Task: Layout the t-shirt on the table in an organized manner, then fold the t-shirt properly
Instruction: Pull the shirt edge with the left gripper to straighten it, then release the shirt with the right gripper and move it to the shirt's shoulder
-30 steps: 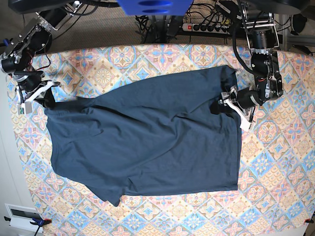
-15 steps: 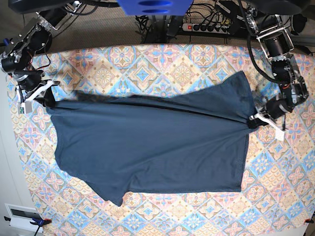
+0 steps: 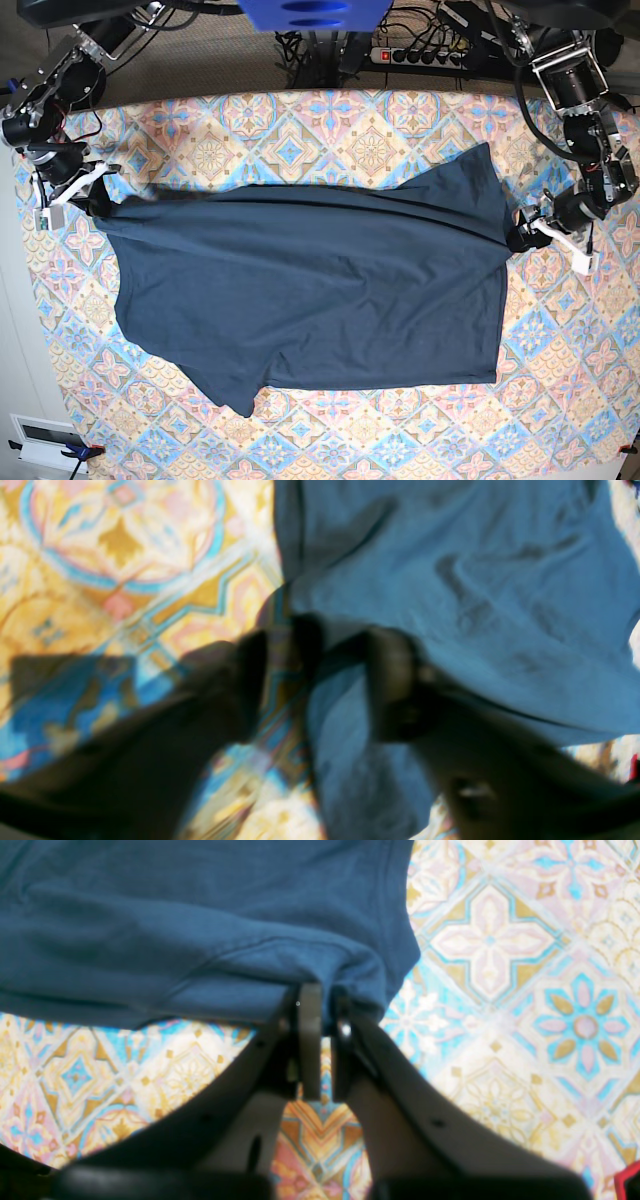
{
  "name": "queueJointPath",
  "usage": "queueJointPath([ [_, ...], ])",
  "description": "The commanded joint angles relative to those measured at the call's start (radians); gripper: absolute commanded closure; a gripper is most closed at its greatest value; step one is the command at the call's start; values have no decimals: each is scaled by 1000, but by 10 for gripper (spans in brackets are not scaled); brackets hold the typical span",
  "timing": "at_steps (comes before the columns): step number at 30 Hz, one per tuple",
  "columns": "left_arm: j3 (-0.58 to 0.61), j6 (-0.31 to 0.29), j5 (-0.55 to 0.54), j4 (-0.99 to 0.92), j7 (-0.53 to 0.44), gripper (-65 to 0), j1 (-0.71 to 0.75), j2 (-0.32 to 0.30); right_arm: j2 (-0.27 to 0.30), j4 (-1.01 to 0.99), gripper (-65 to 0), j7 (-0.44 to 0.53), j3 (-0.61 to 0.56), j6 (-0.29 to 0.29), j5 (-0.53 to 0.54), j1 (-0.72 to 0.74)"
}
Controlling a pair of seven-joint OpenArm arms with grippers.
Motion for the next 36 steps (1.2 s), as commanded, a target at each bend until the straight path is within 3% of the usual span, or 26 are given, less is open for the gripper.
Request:
queueJointPath([
  [1,-7,-4,-26,19,-22,-464,-2,-35,19,18,-3,23,6,3,18,9],
  [3,-7,-6,-47,32,-20,-521,41,-53,19,18,-3,23,4,3,18,9],
  [10,-7,-7,-142,283,-20,-465,313,-65,20,17,-3,24,4,3,18,16],
  [13,-6,-7,-159,282,-20,-451,322,-61,20,15,-3,24,1,3,18,17],
  [20,141,-7,-190,286,35,-446,365,-45,20,15,-3,24,4,3,18,17],
  [27,249,-4,-172,282,-49,-429,359,-30,36,17,-2,24,6,3,18,14],
  [30,267,-4,-127,282,-64,-303,356,-22,36,17,-2,24,7,3,18,12],
  [34,267,-4,-106,282,-57,0,334,1,37,17,-2,24,7,3,18,12],
  [36,253,-6,-115,288,-54,0,333,-10,37,17,-2,24,7,3,18,12],
])
